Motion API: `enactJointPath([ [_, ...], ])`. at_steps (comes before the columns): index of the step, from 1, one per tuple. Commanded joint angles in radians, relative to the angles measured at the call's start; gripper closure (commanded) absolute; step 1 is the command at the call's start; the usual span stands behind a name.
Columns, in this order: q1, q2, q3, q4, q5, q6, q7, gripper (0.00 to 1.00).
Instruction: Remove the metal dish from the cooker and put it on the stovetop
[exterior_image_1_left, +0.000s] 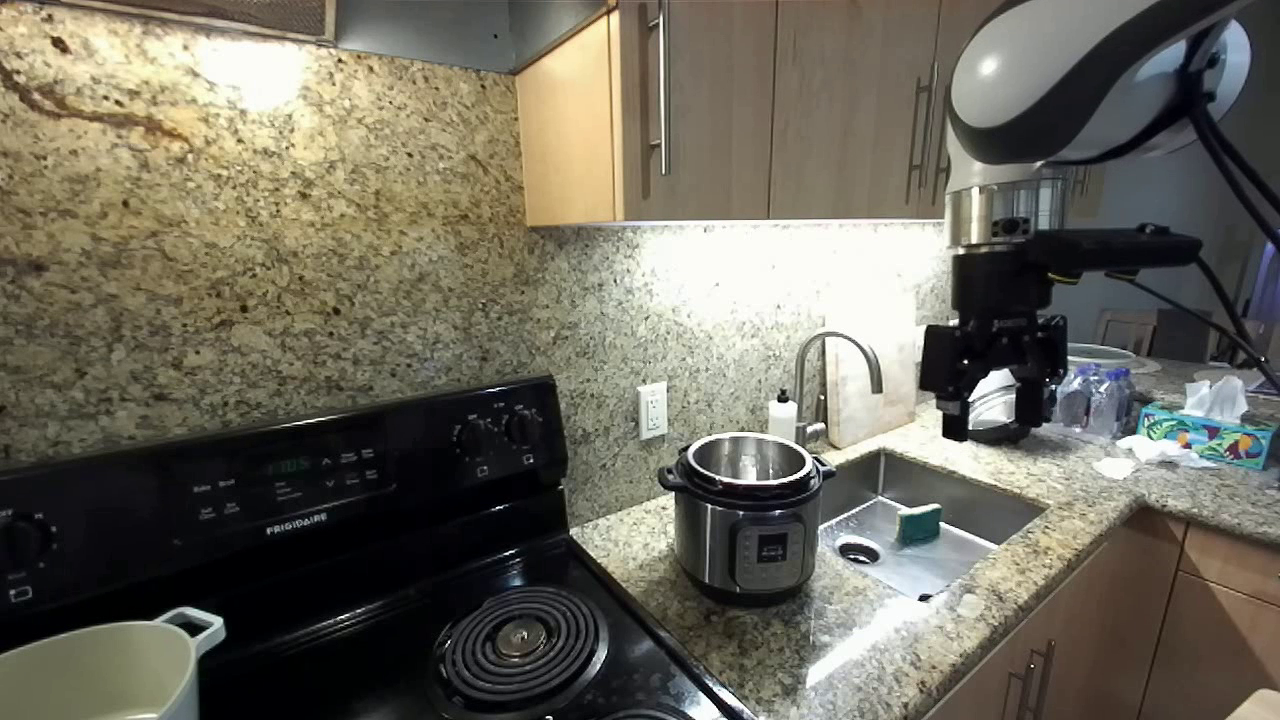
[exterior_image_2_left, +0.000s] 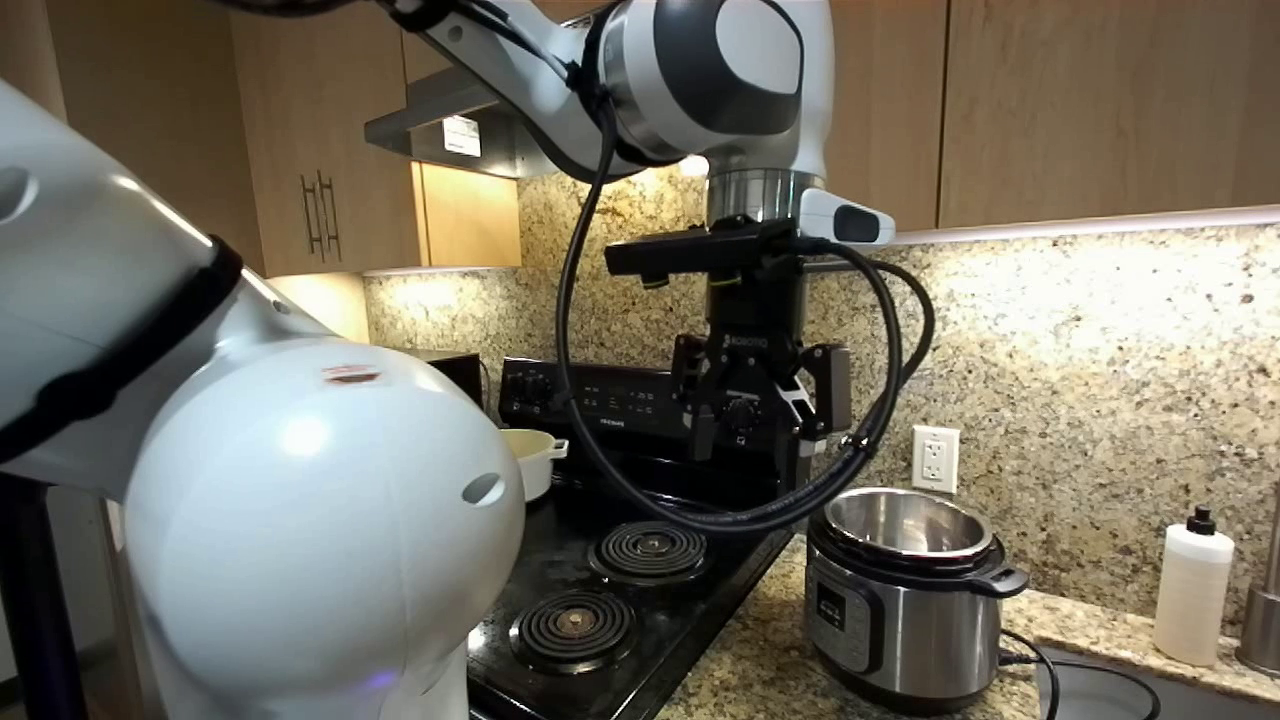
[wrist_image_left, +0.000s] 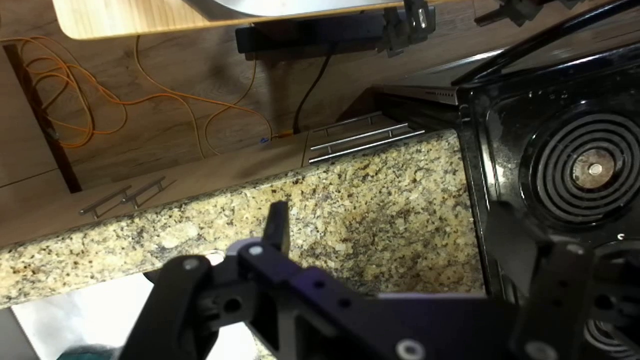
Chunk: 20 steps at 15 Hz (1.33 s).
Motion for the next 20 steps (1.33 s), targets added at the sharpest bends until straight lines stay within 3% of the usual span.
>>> enactJointPath([
  [1,0.001,0.012,-0.010,0.016,0.012,0.082,0.018,0.00],
  [5,0.020,0.129,-0.077,0.065,0.054,0.270,-0.036,0.00],
  [9,0.071,0.343,-0.175,0.136,0.173,0.432,-0.101,0.00],
  [11,0.094,0.444,-0.208,0.190,0.247,0.443,-0.140,0.00],
  [12,0.047,0.323,-0.157,0.120,0.192,0.421,-0.093,0.00],
  [15,0.058,0.441,-0.173,0.183,0.229,0.429,-0.114,0.00],
  [20,0.069,0.453,-0.173,0.195,0.243,0.429,-0.134,0.00],
])
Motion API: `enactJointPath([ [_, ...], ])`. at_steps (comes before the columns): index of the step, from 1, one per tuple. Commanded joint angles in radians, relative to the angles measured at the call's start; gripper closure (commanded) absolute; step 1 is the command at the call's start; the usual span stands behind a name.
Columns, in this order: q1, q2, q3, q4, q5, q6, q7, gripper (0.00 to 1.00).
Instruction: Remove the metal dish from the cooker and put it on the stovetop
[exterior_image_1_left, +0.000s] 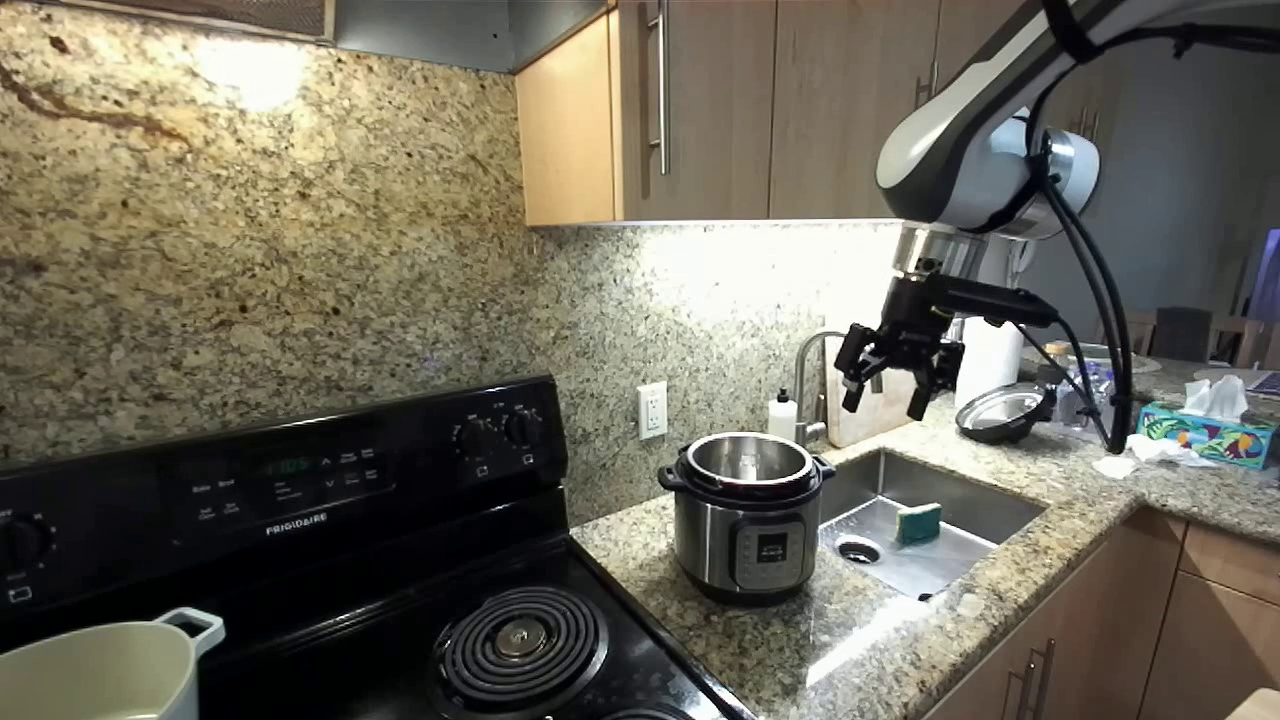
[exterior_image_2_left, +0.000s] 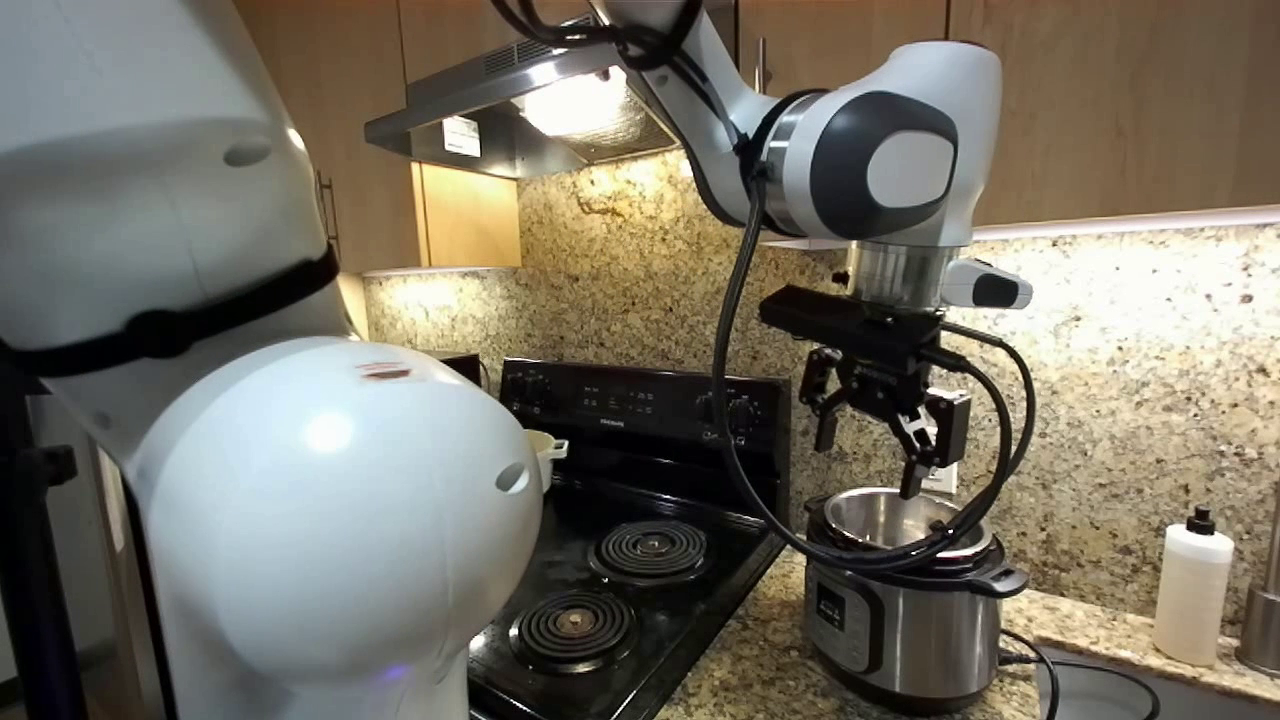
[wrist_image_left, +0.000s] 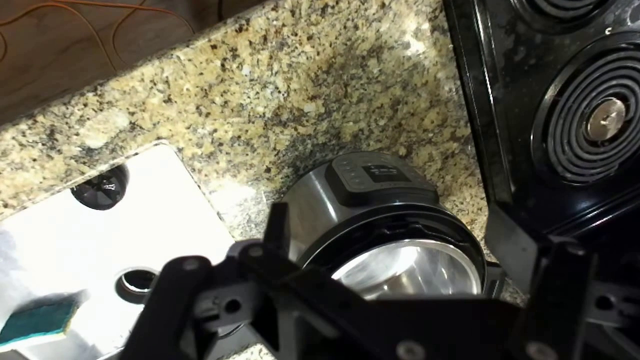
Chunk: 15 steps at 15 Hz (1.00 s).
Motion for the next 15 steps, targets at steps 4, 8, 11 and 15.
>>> enactJointPath([
  [4,0.024,0.114,-0.008,0.054,0.133,0.018,-0.153,0.00],
  [8,0.020,0.255,-0.059,0.122,0.357,0.003,-0.384,0.00],
  [11,-0.022,0.372,-0.064,0.187,0.533,-0.041,-0.595,0.00],
  [15,-0.127,0.506,-0.016,0.269,0.800,-0.143,-0.804,0.00],
])
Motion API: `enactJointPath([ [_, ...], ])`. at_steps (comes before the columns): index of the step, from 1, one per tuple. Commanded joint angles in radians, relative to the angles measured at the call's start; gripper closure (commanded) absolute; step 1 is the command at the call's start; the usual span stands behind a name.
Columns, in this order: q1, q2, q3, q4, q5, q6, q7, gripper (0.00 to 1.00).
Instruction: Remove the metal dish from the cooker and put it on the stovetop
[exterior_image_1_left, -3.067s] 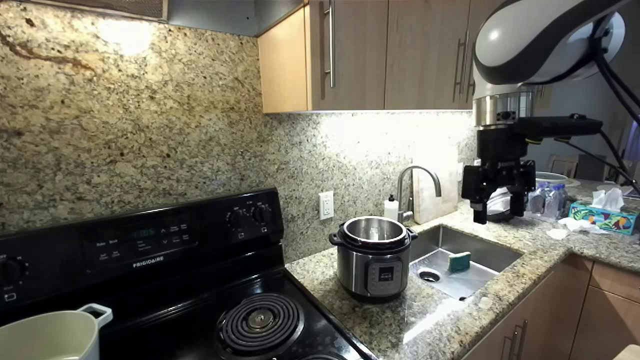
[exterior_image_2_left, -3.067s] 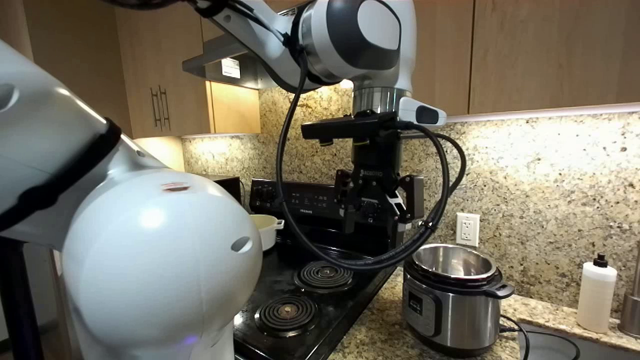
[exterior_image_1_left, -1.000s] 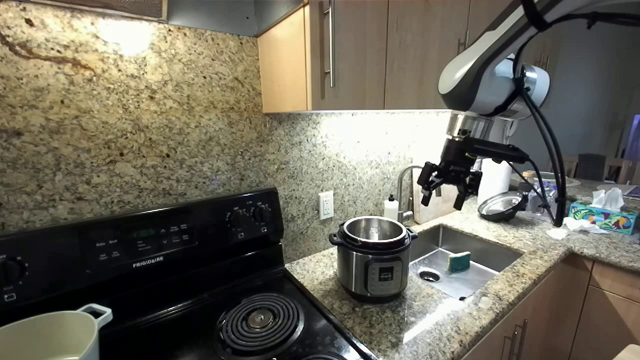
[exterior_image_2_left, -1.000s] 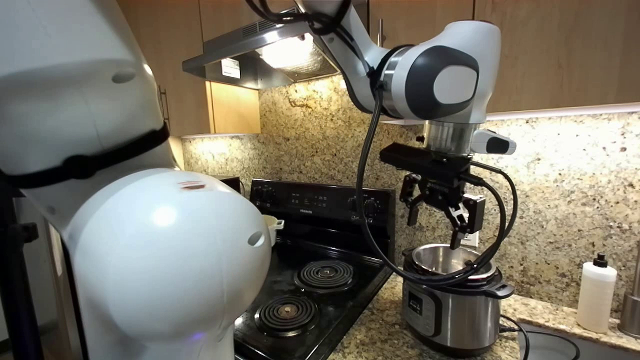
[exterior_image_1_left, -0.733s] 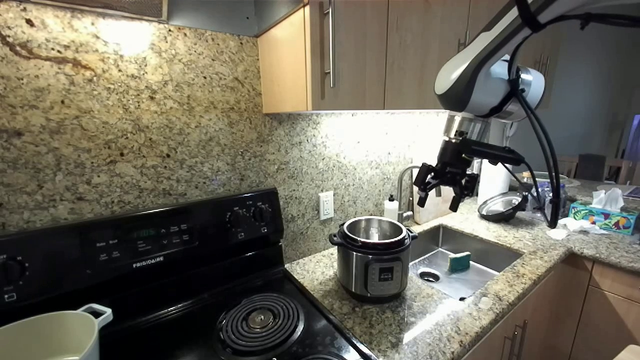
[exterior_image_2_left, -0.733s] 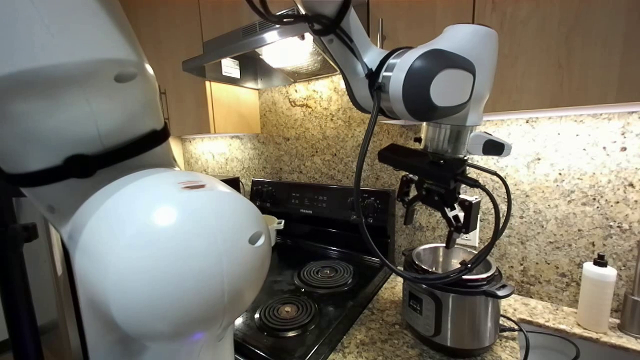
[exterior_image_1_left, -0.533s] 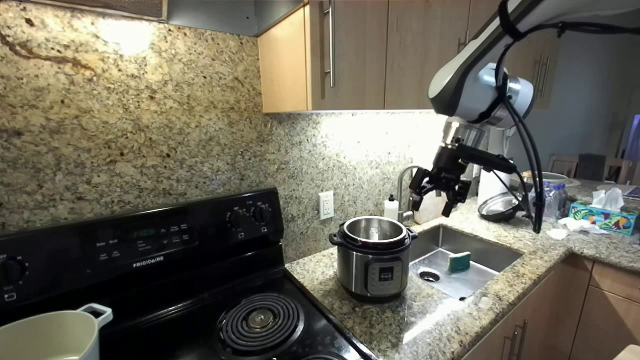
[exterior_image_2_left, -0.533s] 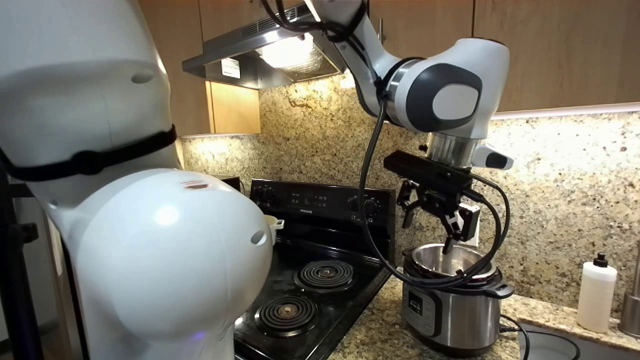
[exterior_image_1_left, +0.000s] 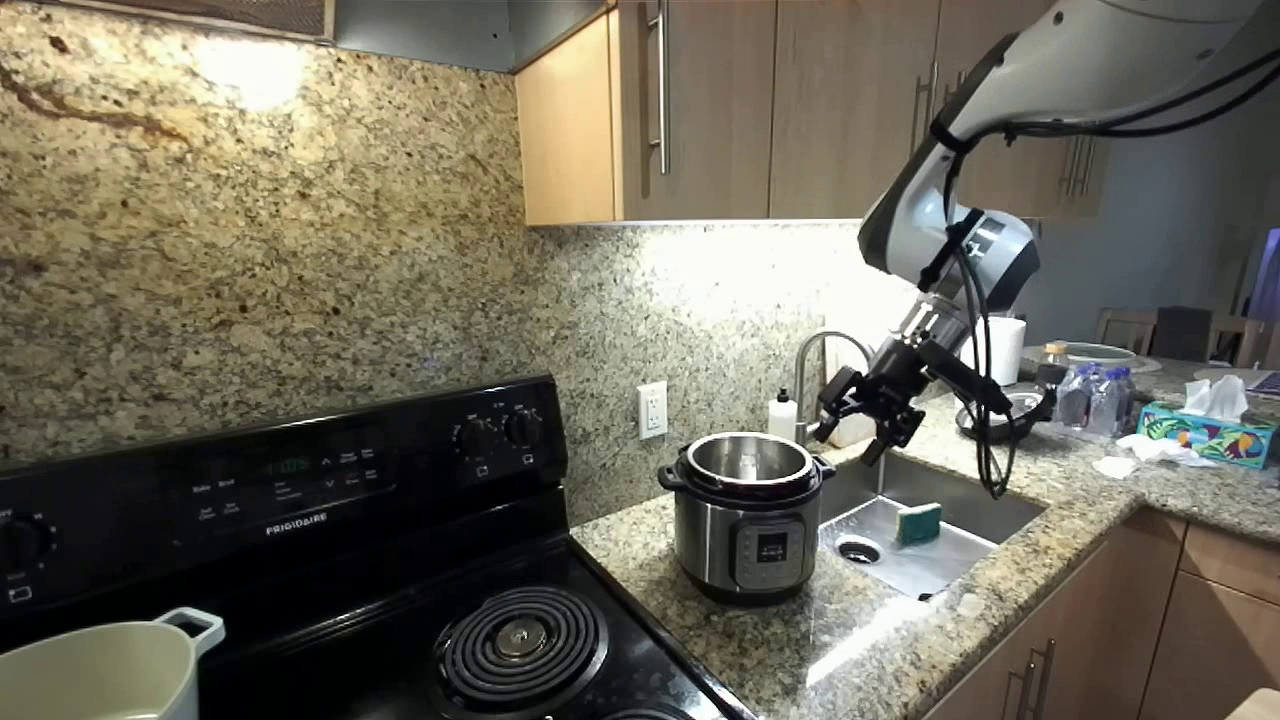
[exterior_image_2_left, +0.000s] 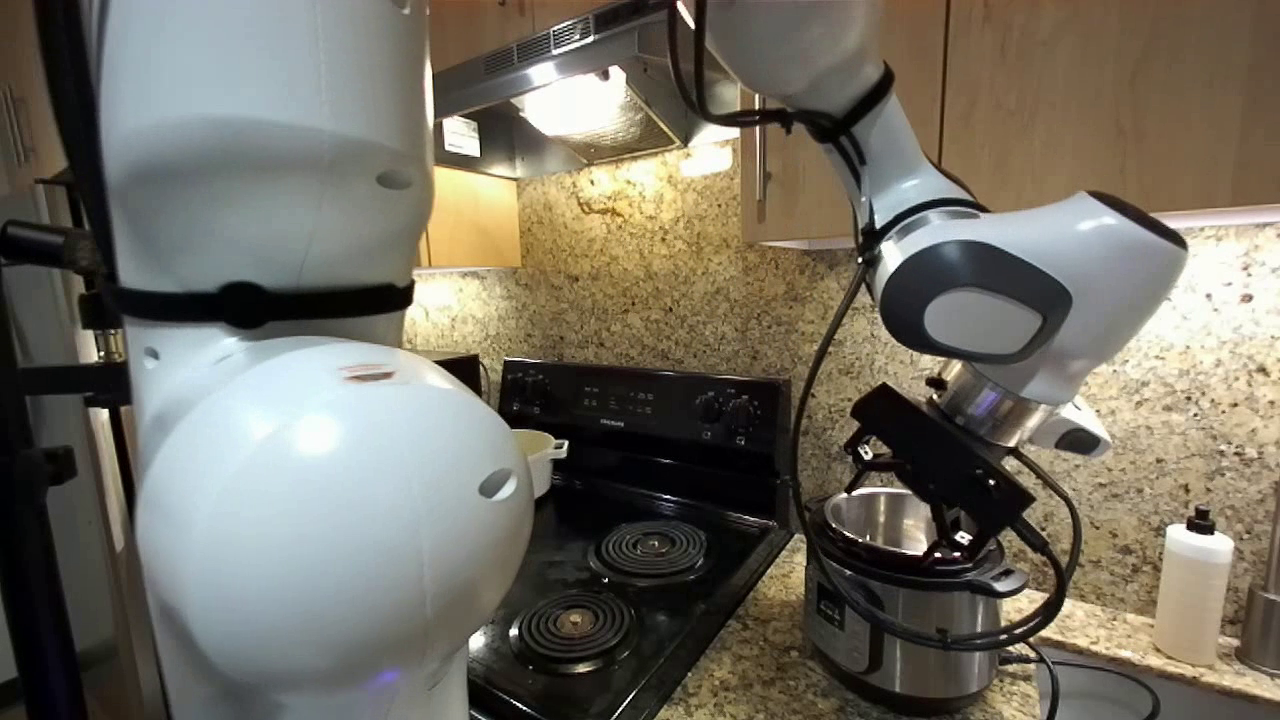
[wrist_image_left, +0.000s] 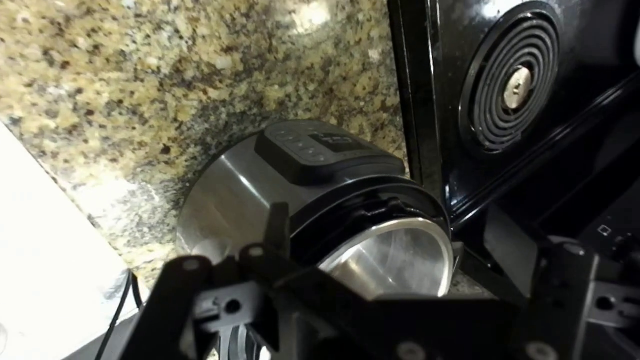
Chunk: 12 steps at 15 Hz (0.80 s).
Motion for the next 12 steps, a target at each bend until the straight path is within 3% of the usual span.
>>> enactJointPath([
  [1,-0.100,0.121,0.049,0.097,0.164,-0.137,-0.129,0.00],
  [2,-0.089,0.064,0.061,0.045,0.095,-0.068,-0.071,0.00],
  [12,-0.116,0.143,0.106,0.146,0.136,-0.064,-0.034,0.00],
])
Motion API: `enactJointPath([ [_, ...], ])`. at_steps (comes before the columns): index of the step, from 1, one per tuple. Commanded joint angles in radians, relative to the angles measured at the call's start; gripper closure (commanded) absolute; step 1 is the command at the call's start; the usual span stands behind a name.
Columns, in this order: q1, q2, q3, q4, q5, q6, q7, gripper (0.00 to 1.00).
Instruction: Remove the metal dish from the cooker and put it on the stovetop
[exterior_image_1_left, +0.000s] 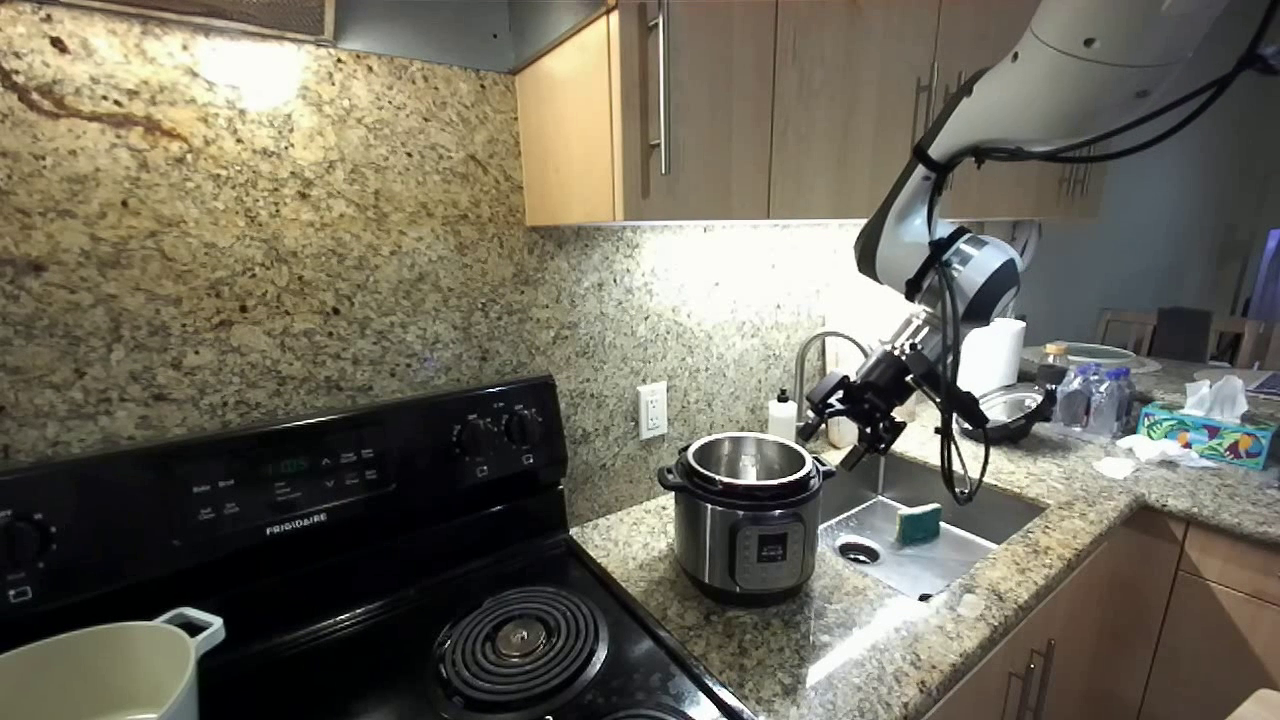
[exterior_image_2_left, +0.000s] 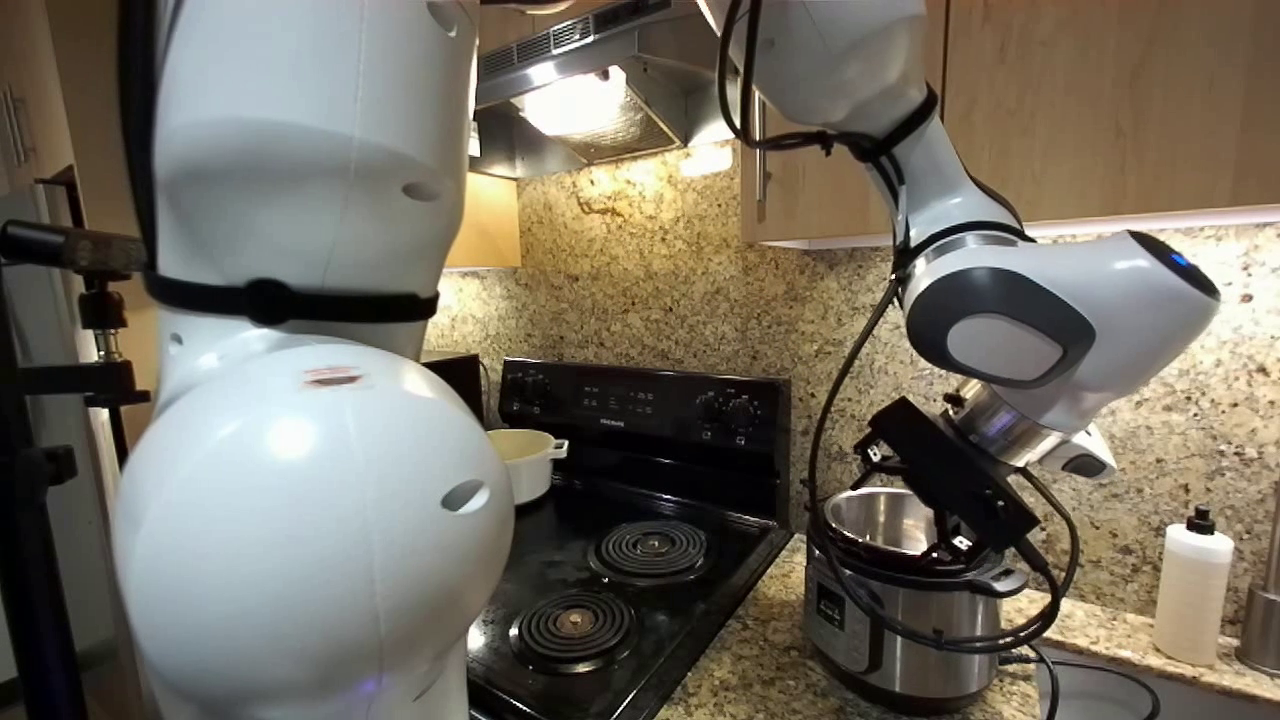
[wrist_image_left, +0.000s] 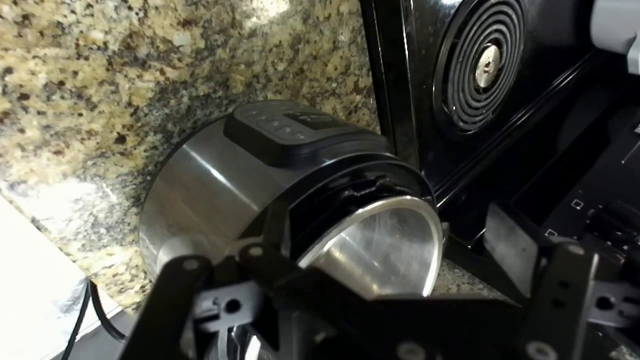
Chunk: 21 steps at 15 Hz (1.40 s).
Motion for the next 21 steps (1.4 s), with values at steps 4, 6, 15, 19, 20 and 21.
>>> enactJointPath([
  [4,-0.046,0.108,0.033,0.139,0.036,0.032,0.066,0.00],
  [6,-0.060,0.144,0.039,0.179,0.029,0.017,0.060,0.00],
  [15,-0.097,0.265,0.078,0.294,-0.002,0.008,0.057,0.00],
  [19,-0.097,0.294,0.088,0.329,-0.014,0.004,0.065,0.00],
  [20,-0.100,0.297,0.092,0.334,-0.009,0.001,0.061,0.00],
  [21,-0.103,0.300,0.095,0.339,-0.005,-0.002,0.054,0.00],
])
